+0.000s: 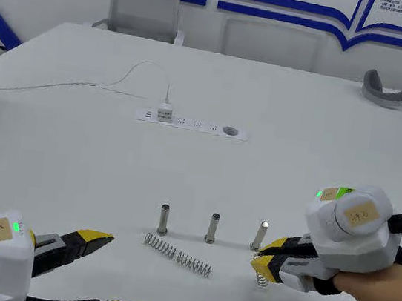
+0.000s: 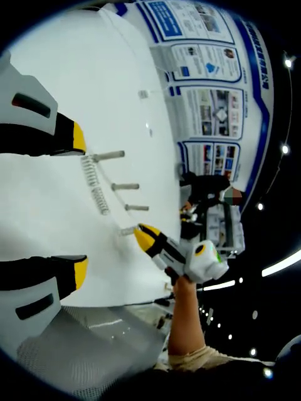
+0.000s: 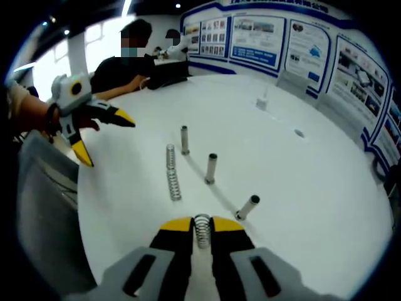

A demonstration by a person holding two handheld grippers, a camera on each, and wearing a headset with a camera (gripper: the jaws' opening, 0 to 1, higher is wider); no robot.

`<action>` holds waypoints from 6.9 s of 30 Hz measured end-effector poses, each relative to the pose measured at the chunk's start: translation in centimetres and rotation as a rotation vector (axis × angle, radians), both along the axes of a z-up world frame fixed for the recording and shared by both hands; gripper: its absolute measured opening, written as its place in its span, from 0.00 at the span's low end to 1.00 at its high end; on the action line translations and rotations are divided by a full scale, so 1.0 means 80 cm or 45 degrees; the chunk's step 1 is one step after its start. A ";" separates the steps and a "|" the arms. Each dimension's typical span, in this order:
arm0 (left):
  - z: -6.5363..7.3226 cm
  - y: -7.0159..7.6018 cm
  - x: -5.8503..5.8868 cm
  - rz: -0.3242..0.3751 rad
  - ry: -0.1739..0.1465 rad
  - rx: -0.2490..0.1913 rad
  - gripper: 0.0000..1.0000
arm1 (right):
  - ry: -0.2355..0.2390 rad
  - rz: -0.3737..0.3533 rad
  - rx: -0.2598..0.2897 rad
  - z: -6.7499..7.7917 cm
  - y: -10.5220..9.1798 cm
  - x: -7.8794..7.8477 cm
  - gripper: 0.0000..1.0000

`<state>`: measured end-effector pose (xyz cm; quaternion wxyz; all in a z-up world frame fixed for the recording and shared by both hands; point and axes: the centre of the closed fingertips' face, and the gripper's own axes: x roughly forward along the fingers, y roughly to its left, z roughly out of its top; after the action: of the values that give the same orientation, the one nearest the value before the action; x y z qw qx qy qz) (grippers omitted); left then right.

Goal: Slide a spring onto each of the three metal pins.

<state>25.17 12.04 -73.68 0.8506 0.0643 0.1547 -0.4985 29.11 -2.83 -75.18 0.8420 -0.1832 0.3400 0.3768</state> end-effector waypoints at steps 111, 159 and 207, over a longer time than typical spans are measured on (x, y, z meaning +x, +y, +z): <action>0.023 -0.031 0.037 0.043 -0.001 -0.125 0.52 | -0.123 -0.028 0.296 0.097 0.041 0.000 0.12; 0.008 -0.001 0.039 0.123 0.032 -0.098 0.57 | -0.055 -0.252 0.182 0.052 -0.029 0.069 0.12; 0.007 0.000 0.036 0.134 0.039 -0.094 0.55 | 0.003 -0.259 0.103 -0.012 -0.030 0.072 0.16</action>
<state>28.07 12.03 -73.15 0.8748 0.0171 0.1524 -0.4595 34.85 -5.26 -76.15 0.8823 -0.1130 0.3422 0.3029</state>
